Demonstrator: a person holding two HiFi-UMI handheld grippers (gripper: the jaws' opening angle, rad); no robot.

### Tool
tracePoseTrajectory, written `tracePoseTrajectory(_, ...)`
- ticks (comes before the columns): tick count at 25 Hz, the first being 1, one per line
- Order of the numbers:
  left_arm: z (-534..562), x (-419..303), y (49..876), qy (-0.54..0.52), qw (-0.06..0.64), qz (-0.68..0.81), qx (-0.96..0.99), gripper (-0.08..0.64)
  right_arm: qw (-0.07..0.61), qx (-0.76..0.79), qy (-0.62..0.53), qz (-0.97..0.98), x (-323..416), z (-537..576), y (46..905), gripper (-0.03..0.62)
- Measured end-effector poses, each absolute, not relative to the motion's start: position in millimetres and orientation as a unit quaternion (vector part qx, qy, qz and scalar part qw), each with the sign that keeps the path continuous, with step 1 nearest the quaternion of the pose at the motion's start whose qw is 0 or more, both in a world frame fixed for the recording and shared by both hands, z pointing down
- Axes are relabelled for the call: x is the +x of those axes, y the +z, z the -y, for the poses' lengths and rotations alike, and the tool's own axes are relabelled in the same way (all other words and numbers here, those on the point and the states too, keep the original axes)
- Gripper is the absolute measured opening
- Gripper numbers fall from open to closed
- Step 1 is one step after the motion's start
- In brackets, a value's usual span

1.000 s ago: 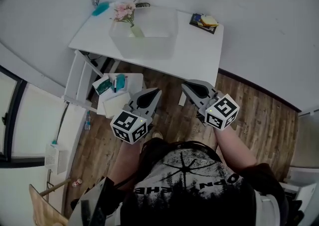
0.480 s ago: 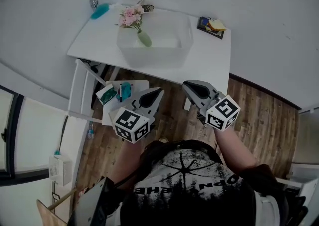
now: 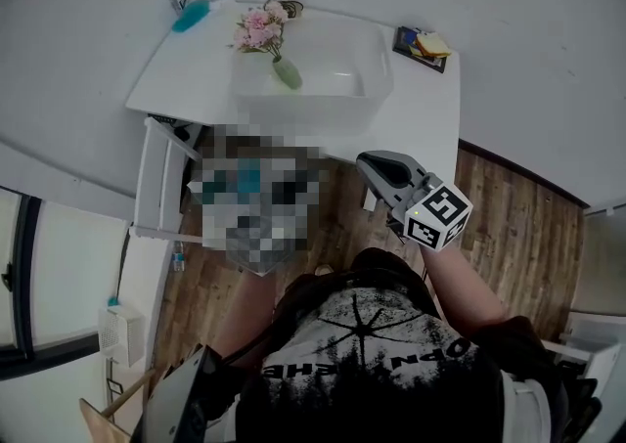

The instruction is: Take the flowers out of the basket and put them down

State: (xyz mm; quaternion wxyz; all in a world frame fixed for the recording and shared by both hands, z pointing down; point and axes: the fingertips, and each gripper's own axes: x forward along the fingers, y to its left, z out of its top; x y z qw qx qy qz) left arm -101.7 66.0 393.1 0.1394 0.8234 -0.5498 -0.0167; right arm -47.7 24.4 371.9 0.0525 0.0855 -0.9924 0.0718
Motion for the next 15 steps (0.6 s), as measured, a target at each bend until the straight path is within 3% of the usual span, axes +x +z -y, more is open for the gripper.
tracePoseTrajectory(15, -15.3, -147.2, 392.8, -0.014, 0.137, 0.608, 0.782, 0.012, 0.048, -0.007, 0.080, 0.996, -104.6, 29.0, 373.2, 0.018)
